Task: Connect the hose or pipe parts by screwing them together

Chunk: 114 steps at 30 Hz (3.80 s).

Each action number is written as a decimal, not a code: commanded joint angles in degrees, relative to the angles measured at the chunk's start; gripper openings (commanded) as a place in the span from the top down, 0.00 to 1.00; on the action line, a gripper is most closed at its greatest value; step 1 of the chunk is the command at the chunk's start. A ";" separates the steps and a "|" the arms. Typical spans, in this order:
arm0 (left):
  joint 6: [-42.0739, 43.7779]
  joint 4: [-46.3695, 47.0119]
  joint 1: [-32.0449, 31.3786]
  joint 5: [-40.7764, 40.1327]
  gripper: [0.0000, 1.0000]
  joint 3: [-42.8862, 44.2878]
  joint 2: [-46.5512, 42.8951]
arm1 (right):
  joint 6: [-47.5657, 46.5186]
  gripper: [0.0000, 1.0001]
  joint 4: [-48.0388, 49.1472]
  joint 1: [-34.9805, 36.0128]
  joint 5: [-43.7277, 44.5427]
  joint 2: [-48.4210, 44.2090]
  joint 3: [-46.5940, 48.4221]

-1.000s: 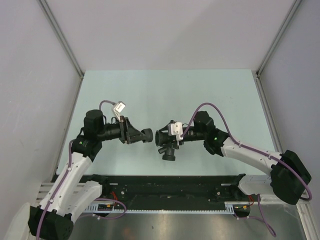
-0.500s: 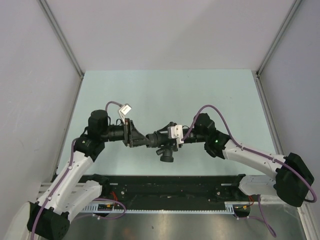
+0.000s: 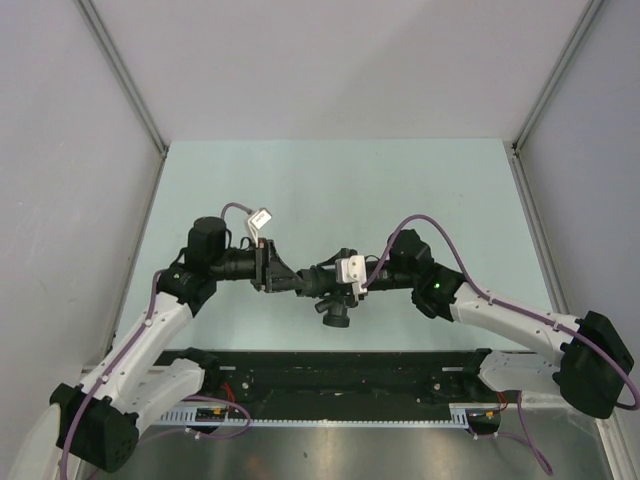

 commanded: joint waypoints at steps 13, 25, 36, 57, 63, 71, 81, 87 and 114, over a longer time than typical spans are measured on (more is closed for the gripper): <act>0.47 1.82 -0.63 -0.46 1.00 2.82 1.25 | 1.72 0.60 2.34 2.38 0.29 0.58 1.62; -3.39 6.57 -0.01 3.32 1.00 1.06 1.34 | 8.67 0.61 6.82 -1.22 -4.89 0.06 1.62; -7.17 12.10 0.69 5.87 1.00 0.71 2.30 | 9.81 0.61 7.35 -2.10 -5.95 0.23 1.62; -3.39 12.37 -0.71 -0.11 1.00 -1.49 3.71 | 14.30 0.65 10.51 -1.04 -3.40 2.69 2.06; -1.46 12.19 -0.89 -1.69 1.00 -2.19 3.97 | 14.82 0.66 10.95 -1.48 -4.72 4.01 2.67; 1.09 11.76 -0.98 -2.91 1.00 -2.63 5.55 | 14.65 0.69 9.02 -2.27 -4.63 4.89 3.03; 0.12 10.96 -1.33 -2.49 1.00 -1.05 6.26 | 13.86 0.71 7.79 -2.63 -4.09 5.42 2.94; 3.90 10.87 -1.68 0.68 1.00 -0.96 7.31 | 15.35 0.72 10.34 -2.54 -5.68 6.03 3.03; 32.28 10.88 -10.29 1.30 1.00 -0.26 4.68 | 19.04 0.89 8.41 -6.05 -17.19 6.03 3.73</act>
